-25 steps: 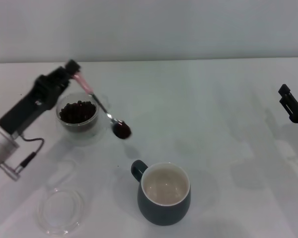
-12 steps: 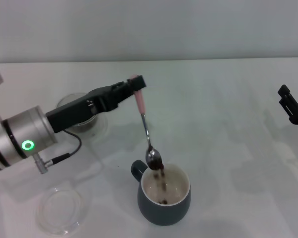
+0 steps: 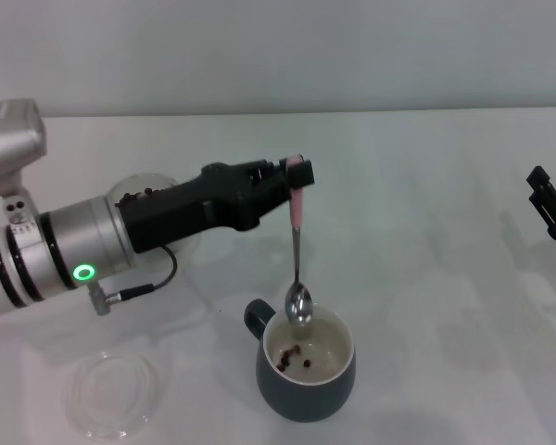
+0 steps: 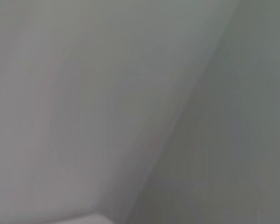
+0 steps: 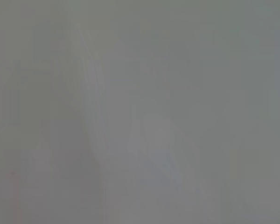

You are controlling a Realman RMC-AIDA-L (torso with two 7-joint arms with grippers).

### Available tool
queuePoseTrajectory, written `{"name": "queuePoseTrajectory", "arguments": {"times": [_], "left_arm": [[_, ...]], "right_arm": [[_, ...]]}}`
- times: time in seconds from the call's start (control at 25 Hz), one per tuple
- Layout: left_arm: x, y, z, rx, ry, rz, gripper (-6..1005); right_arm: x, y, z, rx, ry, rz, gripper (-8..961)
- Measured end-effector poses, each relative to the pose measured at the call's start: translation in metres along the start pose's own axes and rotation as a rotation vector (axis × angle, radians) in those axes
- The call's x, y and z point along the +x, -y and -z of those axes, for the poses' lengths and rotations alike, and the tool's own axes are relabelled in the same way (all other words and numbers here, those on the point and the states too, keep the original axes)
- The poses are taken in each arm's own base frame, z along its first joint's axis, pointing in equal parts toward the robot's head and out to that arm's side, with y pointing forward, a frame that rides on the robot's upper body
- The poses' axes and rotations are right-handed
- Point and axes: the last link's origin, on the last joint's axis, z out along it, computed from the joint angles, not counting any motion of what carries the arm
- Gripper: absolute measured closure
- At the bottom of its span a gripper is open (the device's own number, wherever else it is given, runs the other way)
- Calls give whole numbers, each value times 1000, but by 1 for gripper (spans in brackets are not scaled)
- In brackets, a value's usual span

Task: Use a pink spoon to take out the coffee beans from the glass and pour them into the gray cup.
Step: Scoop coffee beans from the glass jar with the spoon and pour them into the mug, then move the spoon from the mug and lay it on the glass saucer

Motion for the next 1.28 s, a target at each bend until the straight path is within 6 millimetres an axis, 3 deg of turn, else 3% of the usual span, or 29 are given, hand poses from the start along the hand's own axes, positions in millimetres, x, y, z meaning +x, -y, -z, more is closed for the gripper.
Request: {"name": "queuePoseTrajectory", "arguments": {"times": [0.32, 0.52, 1.04, 1.08, 1.12, 1.28], "left_arm": [[8, 0, 32, 45, -191, 40, 864], [4, 2, 81, 169, -432, 126, 864], [-74, -13, 217, 550, -601, 452, 864], [-74, -13, 217, 550, -601, 452, 864], [-86, -19, 232, 605, -602, 473, 864], [-96, -18, 238, 665, -591, 502, 863]], "right_arm": [[1, 1, 0, 7, -6, 2, 330], [0, 2, -1, 7, -5, 5, 330], [-4, 5, -4, 14, 5, 25, 331], [-5, 6, -4, 15, 7, 28, 331], [-5, 7, -5, 16, 8, 32, 331], [-7, 10, -4, 20, 10, 39, 331]]}}
